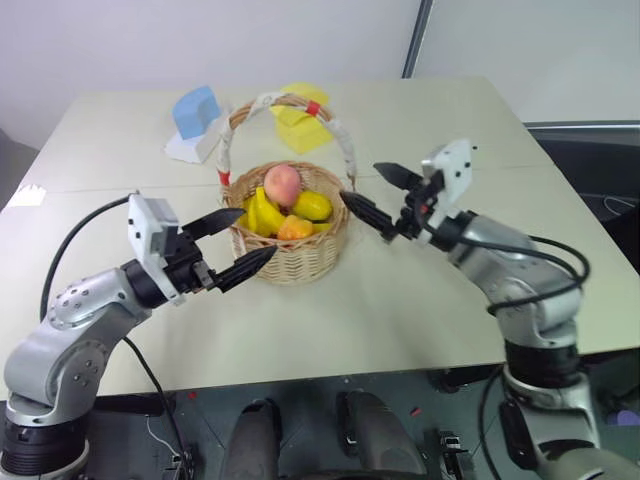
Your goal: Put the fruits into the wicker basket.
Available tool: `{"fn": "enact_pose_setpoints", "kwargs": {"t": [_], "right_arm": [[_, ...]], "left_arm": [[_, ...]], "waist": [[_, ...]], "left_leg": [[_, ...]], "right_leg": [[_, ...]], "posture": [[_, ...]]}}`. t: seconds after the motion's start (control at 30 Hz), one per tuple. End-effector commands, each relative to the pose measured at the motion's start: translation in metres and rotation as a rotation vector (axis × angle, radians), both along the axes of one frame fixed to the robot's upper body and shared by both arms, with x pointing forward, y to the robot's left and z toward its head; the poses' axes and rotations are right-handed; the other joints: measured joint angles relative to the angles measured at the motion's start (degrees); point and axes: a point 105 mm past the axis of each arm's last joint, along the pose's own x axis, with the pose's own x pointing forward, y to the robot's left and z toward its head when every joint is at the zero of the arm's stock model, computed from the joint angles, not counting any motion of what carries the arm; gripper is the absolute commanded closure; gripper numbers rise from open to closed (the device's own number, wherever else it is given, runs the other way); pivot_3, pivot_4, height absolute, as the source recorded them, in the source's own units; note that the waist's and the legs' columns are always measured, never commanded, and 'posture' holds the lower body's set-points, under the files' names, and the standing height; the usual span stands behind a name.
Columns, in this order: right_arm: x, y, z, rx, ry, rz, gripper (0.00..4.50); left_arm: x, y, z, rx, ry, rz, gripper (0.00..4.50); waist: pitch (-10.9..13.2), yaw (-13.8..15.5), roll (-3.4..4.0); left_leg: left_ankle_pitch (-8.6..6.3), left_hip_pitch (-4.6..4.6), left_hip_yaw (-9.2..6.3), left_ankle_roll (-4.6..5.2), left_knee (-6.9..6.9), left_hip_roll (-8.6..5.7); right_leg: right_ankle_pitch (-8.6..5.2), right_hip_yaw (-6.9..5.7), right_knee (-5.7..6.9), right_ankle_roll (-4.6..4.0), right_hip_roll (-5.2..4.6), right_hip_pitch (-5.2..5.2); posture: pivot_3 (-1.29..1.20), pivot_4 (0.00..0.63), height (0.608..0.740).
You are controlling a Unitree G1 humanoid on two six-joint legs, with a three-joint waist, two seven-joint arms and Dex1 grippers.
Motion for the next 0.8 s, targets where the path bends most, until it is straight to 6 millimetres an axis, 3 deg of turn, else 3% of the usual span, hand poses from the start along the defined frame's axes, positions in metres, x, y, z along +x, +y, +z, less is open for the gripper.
{"fn": "enact_pose_setpoints", "kwargs": {"t": [0.03, 0.1, 0.27, 0.37, 0.43, 0.6, 0.7, 0.8], "right_arm": [[0.010, 0.006, 0.007, 0.022, -0.044, -0.038, 0.57], [0.015, 0.005, 0.006, 0.041, -0.034, -0.058, 1.28], [0.011, 0.002, 0.014, 0.045, -0.066, -0.057, 3.92], [0.007, -0.010, 0.023, 0.039, -0.113, -0.076, 3.92], [0.008, -0.034, 0.035, 0.045, -0.160, -0.150, 3.92], [0.023, -0.120, 0.057, 0.054, -0.230, -0.503, 3.92], [0.029, -0.172, 0.055, 0.024, -0.233, -0.729, 3.92], [0.032, -0.204, 0.051, 0.031, -0.221, -0.866, 3.92]], "left_arm": [[-0.001, -0.003, 0.009, -0.011, -0.048, -0.009, 0.00], [-0.002, -0.004, 0.009, -0.014, -0.054, -0.005, 0.00], [-0.004, -0.005, 0.009, -0.022, -0.058, 0.006, 0.00], [-0.003, -0.006, 0.009, -0.028, -0.065, 0.012, 0.00], [-0.003, -0.006, 0.010, -0.030, -0.068, 0.013, 0.00], [0.000, -0.009, 0.009, -0.031, -0.070, 0.003, 0.00], [0.002, -0.013, 0.009, -0.037, -0.076, -0.014, 0.00], [0.003, -0.017, 0.011, -0.043, -0.082, -0.030, 0.00]], "waist": [[0.00, 0.06, 0.00], [0.00, 0.20, 0.00], [0.00, 0.72, 0.00], [0.00, 0.75, 0.01], [0.01, 0.86, 0.00], [0.01, 1.10, 0.00], [0.00, 0.90, 0.00], [0.01, 0.52, 0.02]], "left_leg": [[0.00, -0.03, 0.00, 0.00, 0.00, -0.01], [-0.02, -0.08, 0.02, 0.03, 0.00, -0.03], [-0.02, -0.09, 0.02, 0.03, 0.01, -0.03], [-0.01, -0.08, 0.02, 0.02, 0.05, -0.04], [-0.01, -0.09, 0.02, 0.02, 0.06, -0.05], [-0.02, -0.09, 0.04, 0.02, 0.06, -0.09], [-0.01, -0.08, 0.05, 0.02, 0.06, -0.10], [-0.01, -0.04, 0.05, 0.02, 0.04, -0.09]], "right_leg": [[0.00, 0.00, -0.01, 0.06, -0.02, -0.02], [0.05, 0.00, -0.04, 0.22, -0.06, -0.03], [0.03, 0.00, -0.03, 0.18, -0.07, -0.04], [-0.03, 0.00, -0.03, 0.04, -0.08, -0.02], [-0.03, 0.00, -0.03, 0.04, -0.09, -0.02], [-0.04, 0.01, -0.07, 0.03, -0.13, 0.00], [-0.03, 0.03, -0.07, 0.03, -0.12, 0.00], [-0.03, 0.05, -0.04, 0.03, -0.08, 0.00]], "posture": [[0.00, 0.150, 0.740], [0.00, 0.150, 0.740], [0.00, 0.150, 0.740], [0.00, 0.150, 0.740], [0.00, 0.150, 0.740], [0.00, 0.150, 0.740], [0.00, 0.150, 0.740], [0.00, 0.150, 0.740]]}}
